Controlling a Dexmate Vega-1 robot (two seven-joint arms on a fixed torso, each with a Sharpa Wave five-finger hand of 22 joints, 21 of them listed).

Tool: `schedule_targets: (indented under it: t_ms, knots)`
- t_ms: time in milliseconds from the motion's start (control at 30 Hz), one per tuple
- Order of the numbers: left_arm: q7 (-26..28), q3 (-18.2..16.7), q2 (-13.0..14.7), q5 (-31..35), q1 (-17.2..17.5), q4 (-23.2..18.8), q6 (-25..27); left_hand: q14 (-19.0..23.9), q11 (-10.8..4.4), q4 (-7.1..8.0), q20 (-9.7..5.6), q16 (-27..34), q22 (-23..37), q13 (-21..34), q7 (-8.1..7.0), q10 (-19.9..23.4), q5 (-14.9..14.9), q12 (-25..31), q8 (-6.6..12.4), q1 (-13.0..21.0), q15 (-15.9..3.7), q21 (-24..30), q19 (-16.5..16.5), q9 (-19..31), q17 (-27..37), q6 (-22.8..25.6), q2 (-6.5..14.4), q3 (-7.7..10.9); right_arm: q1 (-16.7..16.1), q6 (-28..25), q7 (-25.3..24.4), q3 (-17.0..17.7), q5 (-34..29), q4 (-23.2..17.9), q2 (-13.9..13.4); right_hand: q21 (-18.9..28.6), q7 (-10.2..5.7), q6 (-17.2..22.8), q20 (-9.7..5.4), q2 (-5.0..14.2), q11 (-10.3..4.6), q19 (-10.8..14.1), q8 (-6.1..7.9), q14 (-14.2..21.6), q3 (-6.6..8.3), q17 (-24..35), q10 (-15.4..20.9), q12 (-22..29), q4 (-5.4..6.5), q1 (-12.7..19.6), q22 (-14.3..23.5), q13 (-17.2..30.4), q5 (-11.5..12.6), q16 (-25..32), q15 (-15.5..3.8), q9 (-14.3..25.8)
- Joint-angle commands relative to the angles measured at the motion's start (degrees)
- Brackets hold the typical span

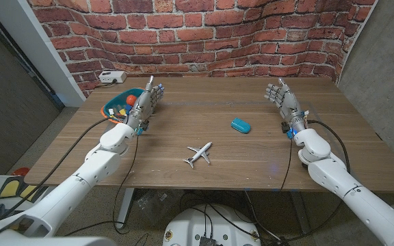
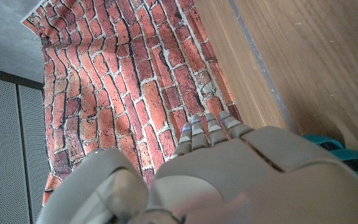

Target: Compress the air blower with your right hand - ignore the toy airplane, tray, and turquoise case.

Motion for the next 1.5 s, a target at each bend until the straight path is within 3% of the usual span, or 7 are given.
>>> schedule_targets:
  t_ms: [33,367,600,1500]
  knots:
    - [-0.5,1.0,0.3,0.8,-0.9,0.4,1.4,0.6,-0.02,-0.35,0.05,0.2,0.2,0.1,0.26,0.6,0.5,0.3,0.38,0.9,-0.11,0.1,0.6,0.1,0.2,0.7,0.2,0.09,-4.3,-0.2,-1.1,2.3,-1.0,-4.3,-3.2,-0.3,-1.16,0.6,0.26,0.1,-0.43,0.8,-0.2,0.4,0.25,0.1,0.6,0.1,-0.28,0.6,0.1,0.1,0.2,0.1,-0.32,0.0]
    - [-0.2,1.3,-0.4,1.3,-1.0,0.5,0.3,0.9,-0.16,-0.54,0.0,0.1,0.2,0.1,0.18,0.9,0.5,0.3,0.29,1.5,-0.16,0.1,0.8,0.1,0.2,0.9,0.7,0.23,-7.3,1.4,-1.4,4.3,-0.3,-5.9,-3.5,-0.6,-1.06,4.1,-0.27,0.42,-0.85,2.2,0.91,1.5,0.28,0.1,2.1,0.4,-0.45,0.8,0.1,0.1,0.2,0.4,-1.03,0.2]
    - [0.4,1.4,-0.7,1.9,-0.8,0.6,-0.2,0.7,-0.17,-0.66,-0.1,-0.1,0.2,0.1,0.19,0.7,0.5,0.1,0.18,1.7,-0.08,0.0,0.6,0.1,0.2,0.9,0.9,0.27,-10.6,1.1,-2.5,6.5,-1.0,-8.7,-5.3,-0.9,0.02,1.8,-0.18,0.54,-1.07,2.6,-0.2,1.9,0.36,0.1,2.4,0.4,-0.71,1.2,0.1,0.1,0.2,0.3,-1.13,0.2]
    - [1.5,2.9,-3.1,3.3,-1.8,2.1,-1.3,1.2,-0.44,-1.07,-0.29,-0.2,0.2,0.1,0.06,1.6,0.2,0.1,0.13,2.7,-0.34,-0.2,0.6,0.1,0.2,1.9,1.4,0.19,-22.8,3.5,-3.6,14.9,-2.0,-14.0,-6.4,-1.1,0.27,2.3,-0.29,0.63,-1.38,4.0,-0.19,3.2,0.37,0.1,3.6,0.6,-0.95,1.5,0.1,0.1,0.1,0.5,-1.25,0.1]
